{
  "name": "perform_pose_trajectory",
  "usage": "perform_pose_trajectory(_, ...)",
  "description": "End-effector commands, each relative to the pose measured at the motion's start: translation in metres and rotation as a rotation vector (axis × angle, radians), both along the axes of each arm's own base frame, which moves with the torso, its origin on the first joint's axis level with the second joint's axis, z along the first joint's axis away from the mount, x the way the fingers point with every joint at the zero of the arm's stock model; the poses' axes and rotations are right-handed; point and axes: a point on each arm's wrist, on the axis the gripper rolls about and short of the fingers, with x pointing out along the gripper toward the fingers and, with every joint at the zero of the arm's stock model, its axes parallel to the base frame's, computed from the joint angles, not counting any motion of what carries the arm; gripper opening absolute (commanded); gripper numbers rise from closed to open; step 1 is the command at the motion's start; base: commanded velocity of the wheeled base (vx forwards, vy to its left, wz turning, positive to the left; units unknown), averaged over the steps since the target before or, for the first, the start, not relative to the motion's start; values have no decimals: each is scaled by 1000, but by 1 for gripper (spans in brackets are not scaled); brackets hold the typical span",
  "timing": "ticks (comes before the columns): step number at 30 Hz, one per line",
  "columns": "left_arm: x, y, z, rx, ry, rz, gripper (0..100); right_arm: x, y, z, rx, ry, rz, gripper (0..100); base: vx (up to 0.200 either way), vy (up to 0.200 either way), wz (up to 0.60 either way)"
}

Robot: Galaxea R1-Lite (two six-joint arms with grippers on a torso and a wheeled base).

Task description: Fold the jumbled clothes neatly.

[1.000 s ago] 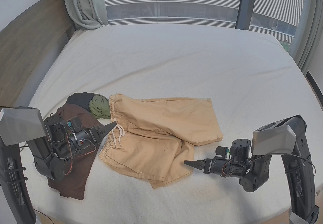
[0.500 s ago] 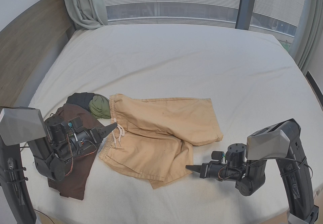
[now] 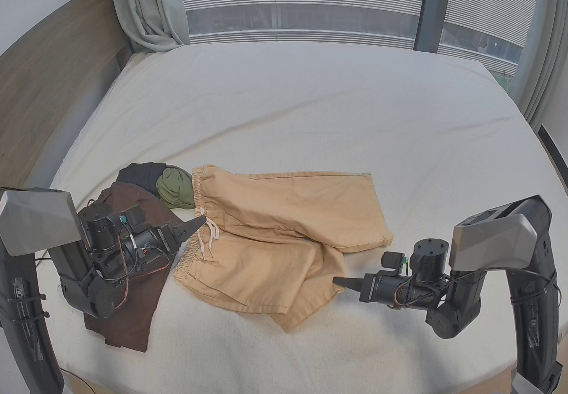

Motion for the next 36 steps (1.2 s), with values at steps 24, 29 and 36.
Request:
perform_pose_trajectory(24, 1, 0, -5, 3, 12, 0, 100, 20, -47, 1, -85, -49, -108, 0, 0, 0, 0)
perform_pose_trajectory(29, 1, 0, -5, 3, 12, 0, 100, 13, -37, -2, -88, -37, -72, 100, 0, 0, 0)
perform_pose_trajectory(36, 0, 0, -5, 5, 14, -1, 100, 13, -39, -3, -89, -16, -79, 100, 0, 0, 0)
